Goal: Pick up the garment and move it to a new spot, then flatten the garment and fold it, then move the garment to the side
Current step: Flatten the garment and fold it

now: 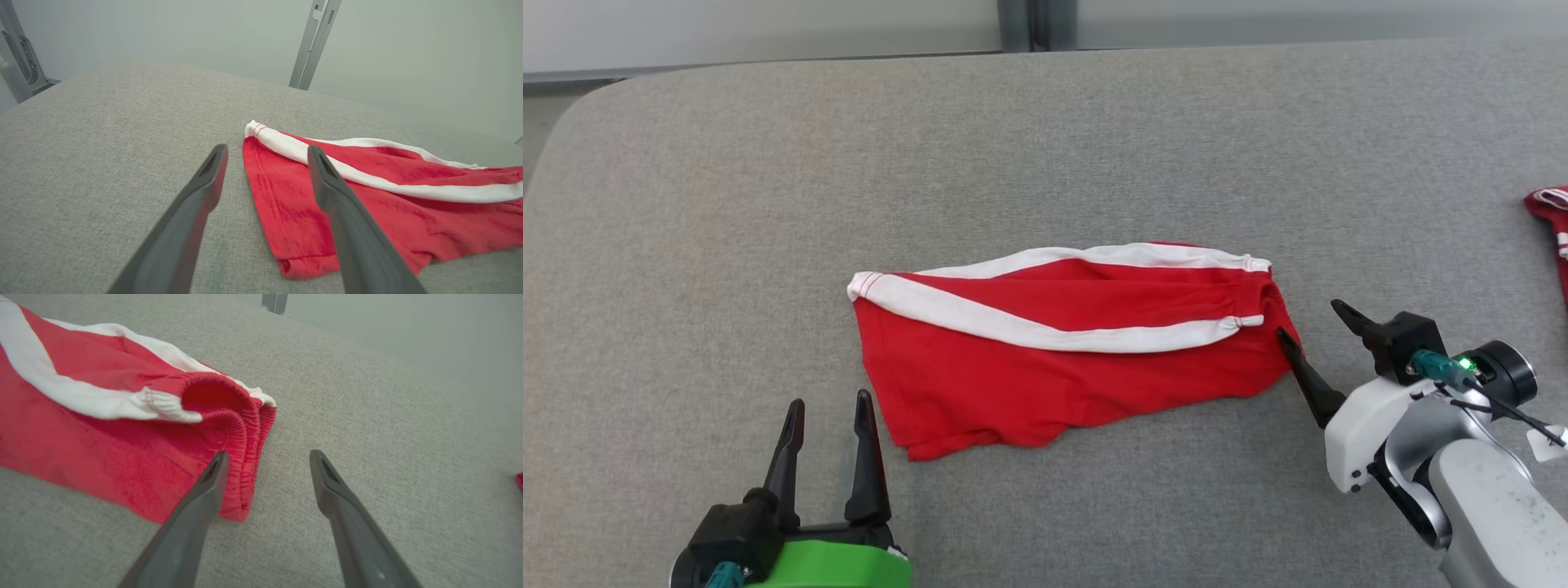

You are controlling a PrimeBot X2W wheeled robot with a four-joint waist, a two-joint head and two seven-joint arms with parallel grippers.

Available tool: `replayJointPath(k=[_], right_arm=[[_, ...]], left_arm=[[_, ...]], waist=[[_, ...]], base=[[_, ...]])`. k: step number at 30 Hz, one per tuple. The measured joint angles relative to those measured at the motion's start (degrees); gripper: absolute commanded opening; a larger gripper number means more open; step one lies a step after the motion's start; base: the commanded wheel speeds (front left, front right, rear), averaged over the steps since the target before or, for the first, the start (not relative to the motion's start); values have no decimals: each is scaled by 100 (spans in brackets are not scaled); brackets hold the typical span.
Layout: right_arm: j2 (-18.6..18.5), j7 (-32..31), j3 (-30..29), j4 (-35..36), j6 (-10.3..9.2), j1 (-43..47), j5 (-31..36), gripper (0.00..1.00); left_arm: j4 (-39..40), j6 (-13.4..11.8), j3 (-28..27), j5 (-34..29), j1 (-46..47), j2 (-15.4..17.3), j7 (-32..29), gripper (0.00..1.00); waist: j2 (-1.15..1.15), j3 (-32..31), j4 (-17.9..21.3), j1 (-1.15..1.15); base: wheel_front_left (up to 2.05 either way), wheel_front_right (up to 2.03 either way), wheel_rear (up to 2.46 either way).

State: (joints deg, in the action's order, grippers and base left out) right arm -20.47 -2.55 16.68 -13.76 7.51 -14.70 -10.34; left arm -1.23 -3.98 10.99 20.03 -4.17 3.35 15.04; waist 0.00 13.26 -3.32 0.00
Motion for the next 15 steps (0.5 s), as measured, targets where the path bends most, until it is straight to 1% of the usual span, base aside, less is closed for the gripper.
replayJointPath(k=[4,6,8,12,14,15], right_arm=[[-1,-222,144,-343,0,-340,-386,100],[27,-334,137,-568,-1,-507,-644,100],[52,-410,107,-766,0,-616,-759,100],[194,-617,-30,-1095,0,-789,-1303,100],[200,-783,71,-1198,-3,-907,-1616,100],[198,-832,94,-1228,-3,-947,-1815,63]], left_arm=[[-30,55,-73,-10,73,-35,0,100],[-34,70,-78,7,98,-36,0,100],[-47,74,-53,10,112,-38,0,100],[-42,78,-48,15,115,-41,0,100],[-37,101,-48,7,113,-40,0,100],[-37,118,-47,-13,110,-41,0,100]], waist=[[0,110,-182,0],[0,173,-267,0],[0,220,-341,0],[0,284,-465,0],[0,300,-495,0],[0,303,-493,0]], base=[[0,0,0],[0,0,0],[0,0,0],[0,0,0],[0,0,0],[0,0,0]])
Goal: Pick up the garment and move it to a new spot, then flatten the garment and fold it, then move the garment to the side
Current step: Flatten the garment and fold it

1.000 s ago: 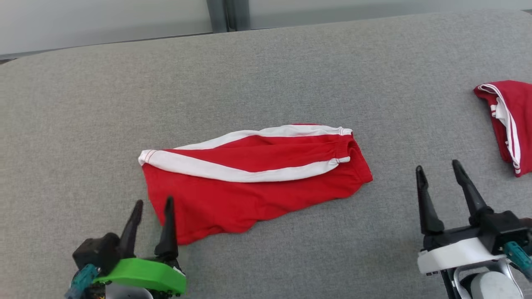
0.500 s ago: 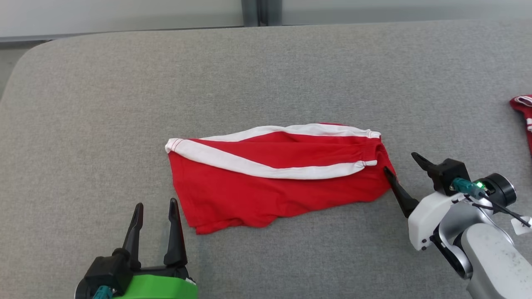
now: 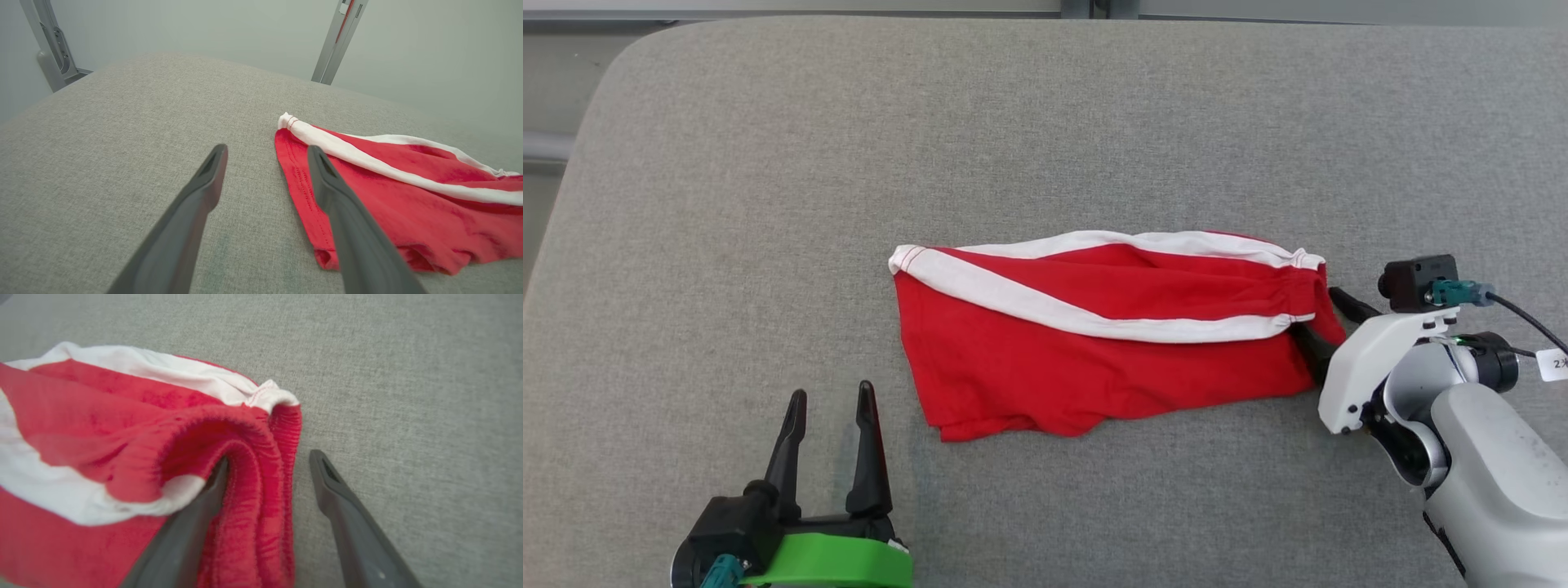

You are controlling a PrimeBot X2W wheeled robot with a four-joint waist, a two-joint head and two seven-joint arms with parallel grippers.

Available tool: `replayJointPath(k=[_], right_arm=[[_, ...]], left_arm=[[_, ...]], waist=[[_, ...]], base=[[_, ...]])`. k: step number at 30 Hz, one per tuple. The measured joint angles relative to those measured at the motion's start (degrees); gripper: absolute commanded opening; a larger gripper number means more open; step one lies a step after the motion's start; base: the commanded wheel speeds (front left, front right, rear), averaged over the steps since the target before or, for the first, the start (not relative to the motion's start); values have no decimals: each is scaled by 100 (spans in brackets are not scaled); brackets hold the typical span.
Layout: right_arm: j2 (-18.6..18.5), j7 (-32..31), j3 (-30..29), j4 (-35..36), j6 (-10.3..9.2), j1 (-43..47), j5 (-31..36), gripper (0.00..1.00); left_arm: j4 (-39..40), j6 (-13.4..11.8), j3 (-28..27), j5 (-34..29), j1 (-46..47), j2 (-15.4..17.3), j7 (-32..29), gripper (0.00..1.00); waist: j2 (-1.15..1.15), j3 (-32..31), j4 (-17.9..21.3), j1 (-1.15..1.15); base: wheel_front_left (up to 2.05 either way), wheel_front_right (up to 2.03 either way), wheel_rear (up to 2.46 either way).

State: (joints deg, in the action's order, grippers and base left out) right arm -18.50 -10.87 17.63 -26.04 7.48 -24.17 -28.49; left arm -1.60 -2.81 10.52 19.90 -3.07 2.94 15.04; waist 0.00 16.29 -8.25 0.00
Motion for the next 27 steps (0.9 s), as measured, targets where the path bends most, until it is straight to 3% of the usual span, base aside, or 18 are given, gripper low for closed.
replayJointPath(k=[1,6,12,15,18,22,24,27], right_arm=[[2,-23,37,-30,0,-40,-188,0],[-108,-192,-31,-55,9,-76,-1333,0],[-1248,-416,-734,-134,7,161,-1947,0],[-1883,-534,-1292,-414,5,305,-1969,0],[-2249,-716,-1705,-488,-1,439,-1925,0],[-2157,-1209,-1826,141,0,461,-1919,0],[-1905,-1489,-1858,485,0,461,-1866,0],[-1248,-1890,-1773,1015,-1,400,-1534,0]], left_arm=[[3,20,-5,-18,-6,0,0,100],[16,82,-38,-97,-119,-3,0,100],[64,118,-155,-177,-254,-4,0,100],[59,155,-192,-200,-277,-4,0,100],[32,177,-193,-214,-288,-5,0,100],[29,98,-204,-169,-383,-3,0,100],[11,70,-154,-135,-408,-5,0,100],[-45,18,-98,-116,-438,-7,0,100]], waist=[[0,-2,10,0],[0,-75,130,0],[0,-203,335,0],[0,-261,400,0],[0,-321,412,0],[0,-372,458,0],[0,-383,504,0],[0,-403,585,0]], base=[[0,0,0],[0,0,0],[0,0,0],[0,0,0],[0,0,0],[0,0,0],[0,0,0],[0,0,0]])
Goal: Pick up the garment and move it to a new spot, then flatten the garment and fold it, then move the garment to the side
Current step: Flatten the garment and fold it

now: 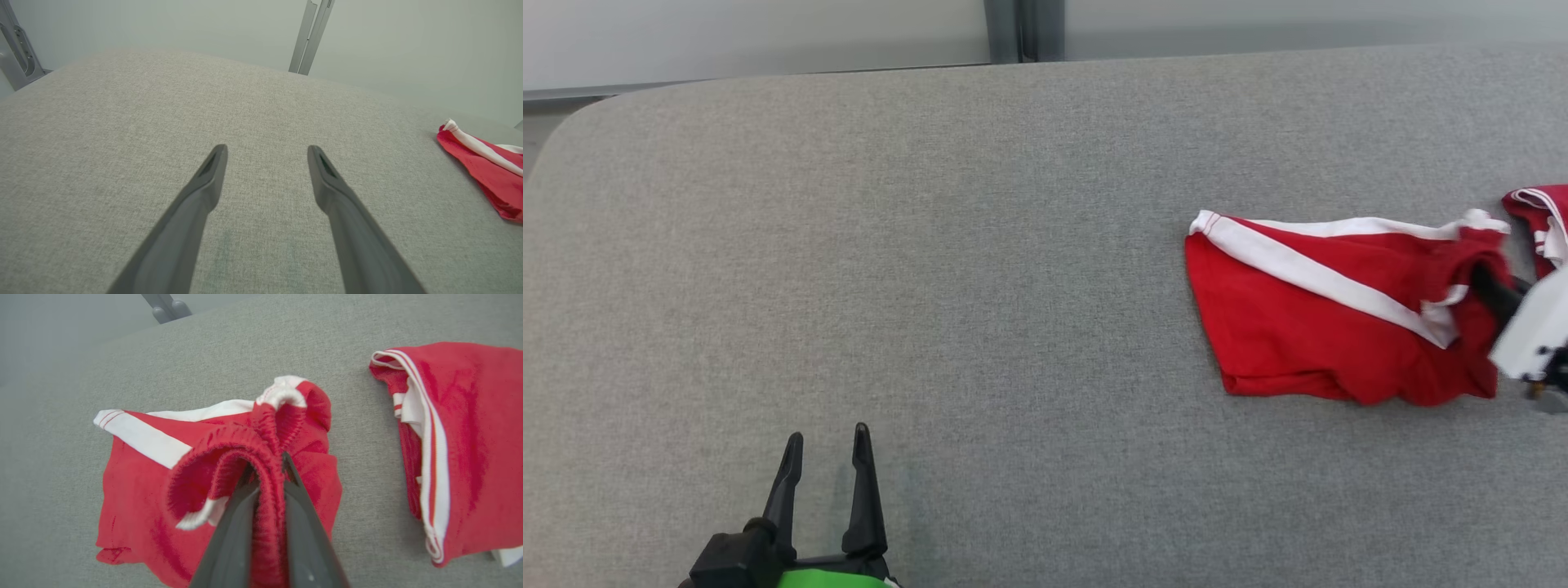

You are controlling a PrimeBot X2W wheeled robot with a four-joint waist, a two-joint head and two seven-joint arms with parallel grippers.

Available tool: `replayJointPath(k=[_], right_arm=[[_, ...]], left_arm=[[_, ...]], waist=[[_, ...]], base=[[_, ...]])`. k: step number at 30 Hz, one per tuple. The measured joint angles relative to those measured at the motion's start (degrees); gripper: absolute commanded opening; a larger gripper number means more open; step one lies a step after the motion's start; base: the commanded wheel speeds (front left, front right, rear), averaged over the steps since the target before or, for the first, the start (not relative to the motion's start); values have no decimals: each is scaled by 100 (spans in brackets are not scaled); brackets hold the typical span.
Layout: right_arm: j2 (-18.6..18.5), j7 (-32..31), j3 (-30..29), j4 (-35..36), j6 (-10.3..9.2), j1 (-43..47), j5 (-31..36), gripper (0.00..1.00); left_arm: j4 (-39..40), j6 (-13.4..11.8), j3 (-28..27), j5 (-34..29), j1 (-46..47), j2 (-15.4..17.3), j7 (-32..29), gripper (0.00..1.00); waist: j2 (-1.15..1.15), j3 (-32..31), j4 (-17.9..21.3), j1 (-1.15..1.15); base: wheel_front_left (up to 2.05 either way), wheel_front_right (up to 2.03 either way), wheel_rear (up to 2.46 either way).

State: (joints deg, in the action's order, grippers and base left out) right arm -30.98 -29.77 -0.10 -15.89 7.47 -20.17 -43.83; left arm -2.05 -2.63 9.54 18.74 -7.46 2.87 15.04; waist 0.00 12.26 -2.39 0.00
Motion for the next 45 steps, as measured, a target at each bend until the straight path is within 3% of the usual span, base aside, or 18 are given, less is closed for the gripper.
replayJointPath(k=[6,9,11,17,18,19,21,22,23,25,31,37,41,45], right_arm=[[1926,-332,437,558,1,-494,1003,0],[2537,-342,643,425,1,-647,1429,0],[2647,-299,700,288,1,-686,1650,0],[2685,-190,797,30,1,-676,2270,1],[2654,-191,812,30,1,-662,2302,7],[2609,-191,824,41,1,-638,2319,27],[2533,-191,834,87,1,-585,2329,41],[2483,-213,886,130,1,-561,2329,43],[2435,-246,939,177,1,-534,2329,68],[2323,-250,1061,285,1,-452,2330,100],[2120,63,1337,914,1,-181,2183,100],[1553,661,1304,2299,1,704,1949,100],[1230,1768,734,2837,1,1404,2051,100],[926,3173,260,2374,-1,2108,2575,100]], left_arm=[[-87,-37,70,8,51,-1,0,100],[-157,-19,96,-3,164,0,0,100],[-186,-10,96,-5,235,0,0,100],[-245,-14,46,38,263,-1,0,100],[-257,-15,37,46,256,-1,0,100],[-276,-15,35,46,248,0,0,100],[-298,-14,34,46,243,-1,0,100],[-308,-14,32,47,241,0,0,100],[-322,-15,30,56,234,-1,0,100],[-339,-16,13,114,225,-1,0,100],[-399,-25,-29,146,192,-1,0,100],[-367,-57,-221,196,-20,-1,0,100],[-281,-89,-376,203,-133,-3,0,100],[-201,-74,-498,141,-158,-2,0,100]], waist=[[0,33,201,0],[0,100,236,0],[0,127,214,0],[0,175,37,0],[0,184,11,0],[0,195,-11,0],[0,212,-39,0],[0,217,-47,0],[0,214,-48,0],[0,200,-36,0],[0,73,36,0],[0,-175,98,0],[0,-376,146,0],[0,-567,176,0]], base=[[0,0,0],[0,0,0],[0,0,0],[0,0,0],[0,0,0],[0,0,0],[0,0,0],[0,0,0],[0,0,0],[0,0,0],[0,0,0],[0,0,0],[0,0,0],[0,0,0]])
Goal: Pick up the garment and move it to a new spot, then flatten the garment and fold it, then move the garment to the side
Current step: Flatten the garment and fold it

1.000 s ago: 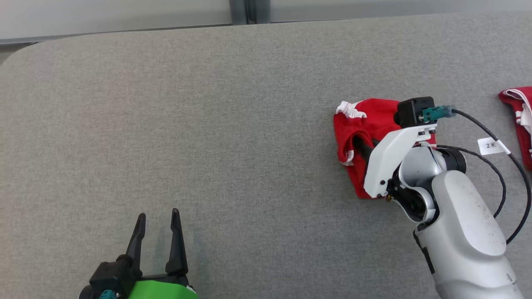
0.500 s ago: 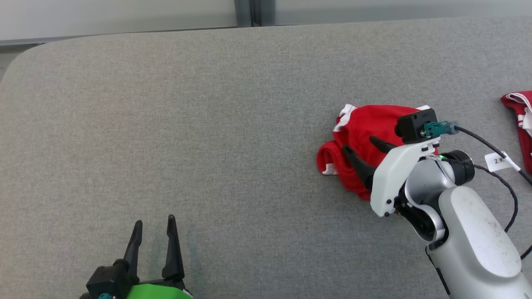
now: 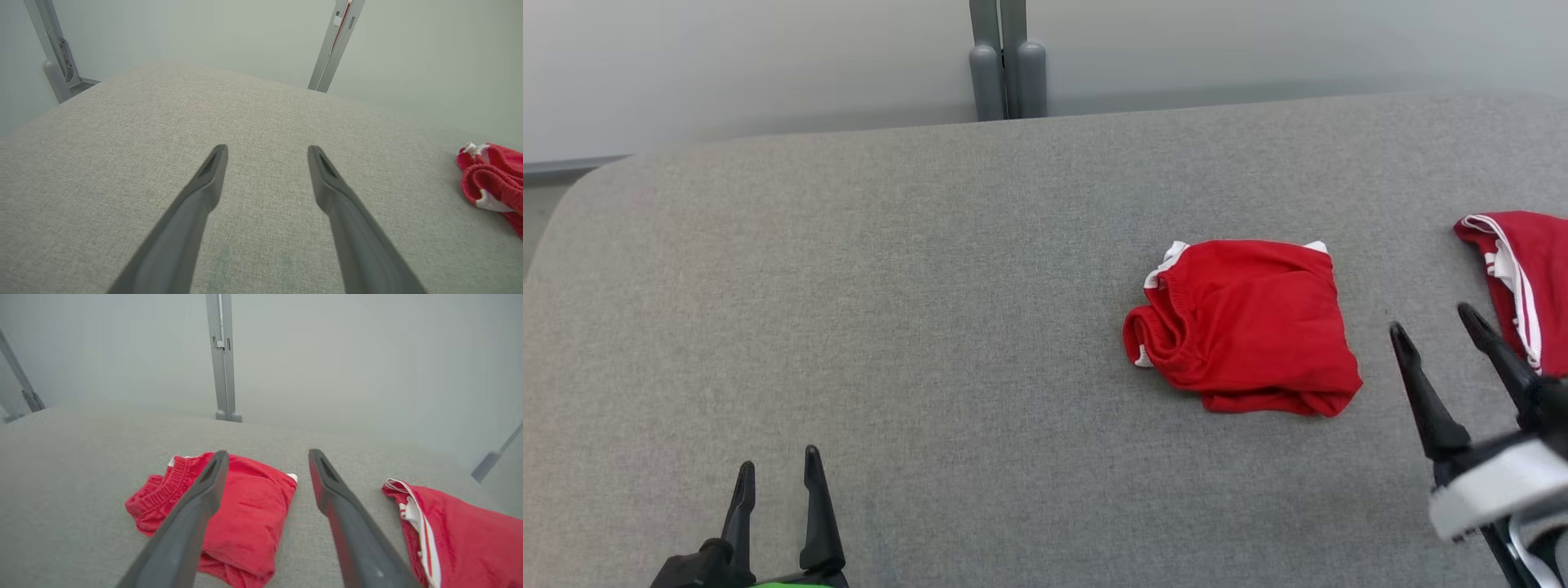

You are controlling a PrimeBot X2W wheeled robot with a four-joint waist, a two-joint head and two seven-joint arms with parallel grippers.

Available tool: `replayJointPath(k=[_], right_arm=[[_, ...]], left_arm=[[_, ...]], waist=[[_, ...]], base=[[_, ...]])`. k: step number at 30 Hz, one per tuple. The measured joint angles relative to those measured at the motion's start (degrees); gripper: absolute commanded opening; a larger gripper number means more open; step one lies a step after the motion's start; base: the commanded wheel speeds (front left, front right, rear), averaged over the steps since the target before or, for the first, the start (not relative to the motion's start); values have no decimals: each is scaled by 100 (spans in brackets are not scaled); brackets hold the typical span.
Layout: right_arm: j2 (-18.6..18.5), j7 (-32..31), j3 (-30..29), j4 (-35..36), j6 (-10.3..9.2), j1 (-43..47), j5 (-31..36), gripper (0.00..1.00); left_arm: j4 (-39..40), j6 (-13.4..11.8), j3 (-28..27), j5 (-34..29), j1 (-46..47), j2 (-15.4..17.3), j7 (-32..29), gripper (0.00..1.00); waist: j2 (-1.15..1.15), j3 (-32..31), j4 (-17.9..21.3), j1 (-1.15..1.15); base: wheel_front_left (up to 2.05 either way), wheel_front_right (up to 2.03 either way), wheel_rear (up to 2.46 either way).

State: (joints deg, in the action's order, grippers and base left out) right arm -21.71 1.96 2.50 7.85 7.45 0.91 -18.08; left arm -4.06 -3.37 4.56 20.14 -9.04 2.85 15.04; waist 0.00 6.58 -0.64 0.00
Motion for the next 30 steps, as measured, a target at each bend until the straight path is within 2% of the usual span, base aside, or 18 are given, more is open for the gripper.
replayJointPath(k=[1,2,5,7,12,16,20,21,22,23,27,30], right_arm=[[-112,381,-44,-244,2,181,237,100],[-48,782,-197,-517,4,320,270,100],[190,1255,-434,-1269,5,563,525,100],[321,1284,-567,-1523,4,662,711,100],[810,1302,-906,-1474,4,750,881,100],[917,1302,-847,-1448,4,623,991,100],[935,1304,-499,-1679,3,-52,1151,100],[917,1304,-354,-1818,4,-297,1203,50],[935,1304,-267,-1990,5,-560,1230,38],[936,1304,-191,-2145,4,-797,1269,0],[1031,1249,60,-3134,4,-1929,1614,0],[1195,1144,177,-3949,4,-2430,1853,0]], left_arm=[[4,46,-23,-34,-2,1,0,100],[11,80,-45,-75,-2,-3,0,100],[24,145,-136,-205,-13,-3,0,100],[41,169,-215,-212,-43,-2,0,100],[32,186,-302,-231,-111,-1,0,100],[42,212,-347,-231,-115,-1,0,100],[57,244,-330,-240,-90,-2,0,100],[62,274,-300,-253,-58,-1,0,100],[62,294,-270,-257,13,-3,1,100],[65,311,-253,-257,92,-2,0,100],[0,391,-92,-261,424,-2,0,100],[-83,413,15,-253,458,-2,0,100]], waist=[[0,-50,2,0],[0,-100,2,0],[0,-244,-11,0],[0,-339,-24,0],[0,-520,-52,0],[0,-536,-21,0],[0,-421,10,0],[0,-370,12,0],[0,-310,13,0],[0,-256,12,0],[0,38,-32,0],[0,208,-117,0]], base=[[0,0,0],[0,0,0],[0,0,0],[0,0,0],[0,0,0],[0,0,0],[0,0,0],[0,0,0],[0,0,0],[0,0,0],[0,0,0],[0,0,0]])
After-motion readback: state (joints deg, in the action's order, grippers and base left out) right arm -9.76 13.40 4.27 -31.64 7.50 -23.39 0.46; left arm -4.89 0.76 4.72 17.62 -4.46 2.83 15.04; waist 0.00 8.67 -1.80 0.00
